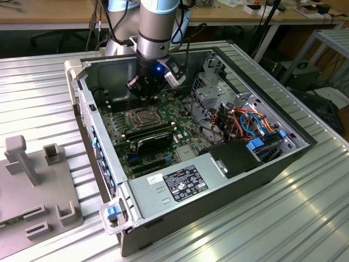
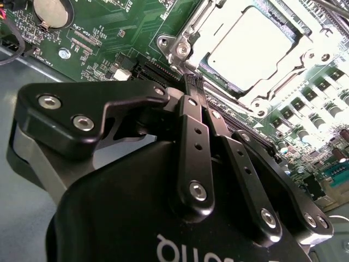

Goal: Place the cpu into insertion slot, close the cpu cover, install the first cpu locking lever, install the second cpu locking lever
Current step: 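Install the second cpu locking lever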

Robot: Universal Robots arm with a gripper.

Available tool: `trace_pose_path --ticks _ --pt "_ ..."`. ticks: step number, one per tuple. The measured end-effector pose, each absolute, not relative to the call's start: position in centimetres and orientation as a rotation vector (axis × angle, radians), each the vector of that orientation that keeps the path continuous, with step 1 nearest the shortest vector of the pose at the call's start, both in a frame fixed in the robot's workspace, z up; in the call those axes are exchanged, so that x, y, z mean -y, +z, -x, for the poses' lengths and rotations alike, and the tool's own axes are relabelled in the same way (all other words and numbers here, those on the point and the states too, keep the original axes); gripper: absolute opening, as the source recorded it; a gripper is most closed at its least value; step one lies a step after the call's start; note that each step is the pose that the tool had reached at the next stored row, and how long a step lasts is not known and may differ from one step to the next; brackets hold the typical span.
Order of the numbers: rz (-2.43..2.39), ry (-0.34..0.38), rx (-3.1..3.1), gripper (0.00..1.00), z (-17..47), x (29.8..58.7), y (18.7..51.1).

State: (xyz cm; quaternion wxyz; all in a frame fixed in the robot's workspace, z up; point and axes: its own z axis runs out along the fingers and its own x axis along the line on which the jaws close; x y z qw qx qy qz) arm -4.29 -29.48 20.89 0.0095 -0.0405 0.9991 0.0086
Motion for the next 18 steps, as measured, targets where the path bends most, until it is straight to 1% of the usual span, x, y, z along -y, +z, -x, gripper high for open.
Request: trace_pose_path --ticks 11,18 --pt "0.127 0.023 -3.12 0.11 4.3 29.6 21.5" --pt "0.127 0.018 -3.12 0.11 4.3 31.1 21.7"
